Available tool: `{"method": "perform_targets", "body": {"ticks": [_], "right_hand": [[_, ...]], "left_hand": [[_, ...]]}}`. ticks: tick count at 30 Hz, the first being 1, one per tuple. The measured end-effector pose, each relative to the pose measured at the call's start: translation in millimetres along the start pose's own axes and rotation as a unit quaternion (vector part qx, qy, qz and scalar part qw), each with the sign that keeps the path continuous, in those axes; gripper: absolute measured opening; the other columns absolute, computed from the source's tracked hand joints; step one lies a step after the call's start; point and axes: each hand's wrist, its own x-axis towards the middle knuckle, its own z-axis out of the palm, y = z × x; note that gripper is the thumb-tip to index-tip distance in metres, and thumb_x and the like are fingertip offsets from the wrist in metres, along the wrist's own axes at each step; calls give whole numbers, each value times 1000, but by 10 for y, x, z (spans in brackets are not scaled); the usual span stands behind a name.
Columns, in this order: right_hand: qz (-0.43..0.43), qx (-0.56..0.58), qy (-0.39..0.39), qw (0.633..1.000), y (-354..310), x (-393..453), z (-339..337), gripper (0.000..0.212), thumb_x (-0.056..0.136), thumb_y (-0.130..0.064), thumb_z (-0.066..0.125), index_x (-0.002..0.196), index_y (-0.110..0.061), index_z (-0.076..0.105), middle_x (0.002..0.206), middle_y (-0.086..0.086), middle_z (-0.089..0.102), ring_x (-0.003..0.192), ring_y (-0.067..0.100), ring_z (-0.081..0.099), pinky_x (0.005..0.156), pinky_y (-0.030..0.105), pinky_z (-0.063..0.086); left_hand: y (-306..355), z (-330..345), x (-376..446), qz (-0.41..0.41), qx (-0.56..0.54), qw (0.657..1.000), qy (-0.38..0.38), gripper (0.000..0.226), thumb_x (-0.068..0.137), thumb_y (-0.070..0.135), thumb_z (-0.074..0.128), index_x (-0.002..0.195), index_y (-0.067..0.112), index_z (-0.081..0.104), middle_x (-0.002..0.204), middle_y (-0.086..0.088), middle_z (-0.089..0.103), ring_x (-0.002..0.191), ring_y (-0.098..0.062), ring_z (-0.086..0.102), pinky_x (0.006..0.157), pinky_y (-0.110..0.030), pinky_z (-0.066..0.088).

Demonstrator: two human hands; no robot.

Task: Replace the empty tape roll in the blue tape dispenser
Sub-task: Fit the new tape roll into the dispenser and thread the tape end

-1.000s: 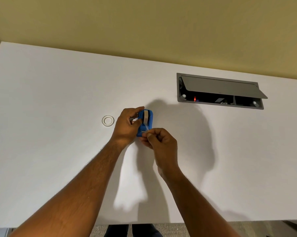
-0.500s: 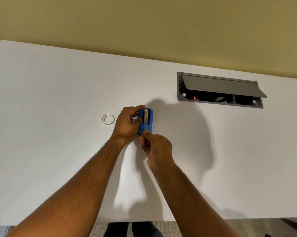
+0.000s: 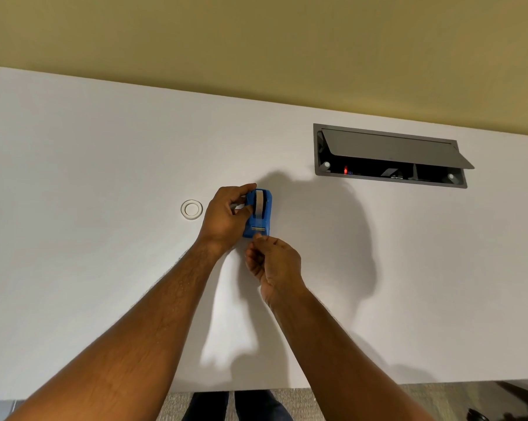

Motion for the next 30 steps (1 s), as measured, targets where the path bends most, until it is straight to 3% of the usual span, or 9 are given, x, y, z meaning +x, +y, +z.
{"method": "perform_targets", "body": {"ticks": [8,20,24,28,30], "right_hand": [[-60,-60,12,996,71,106,-13,13,89,-23,74,92,-11,74,81,10,77,67,18,70,66,28,61],[-164,-207,31,964,132,281,-124,25,87,-42,73,77,-19,72,61,-4,73,49,9,67,48,17,53],[-260,-349,68,898,130,373,-211,33,85,-57,68,82,-25,60,66,-4,68,50,14,66,51,21,54],[-353,-541,75,760,58,458,-297,38,90,-64,54,84,-27,48,63,-13,53,53,8,52,50,18,37],[-371,-591,61,714,24,493,-314,36,94,-62,48,85,-28,44,60,-15,46,48,7,46,48,17,29]], "left_hand": [[-29,-9,21,-2,-2,1000,-5,42,93,3,64,129,24,63,130,2,61,109,-3,62,81,-3,50],[-43,-14,32,2,-1,1000,-9,41,94,4,63,130,23,62,126,8,59,107,4,60,79,-2,48],[-56,-16,39,8,6,1000,-9,41,94,3,63,129,24,63,125,7,60,106,3,61,79,-1,48],[-80,-13,39,11,11,1000,-6,40,94,4,63,129,23,63,125,6,60,106,2,61,79,-1,48],[-83,-5,34,13,13,1000,-4,41,94,3,62,130,23,62,125,6,60,107,2,60,79,-1,48]]}}
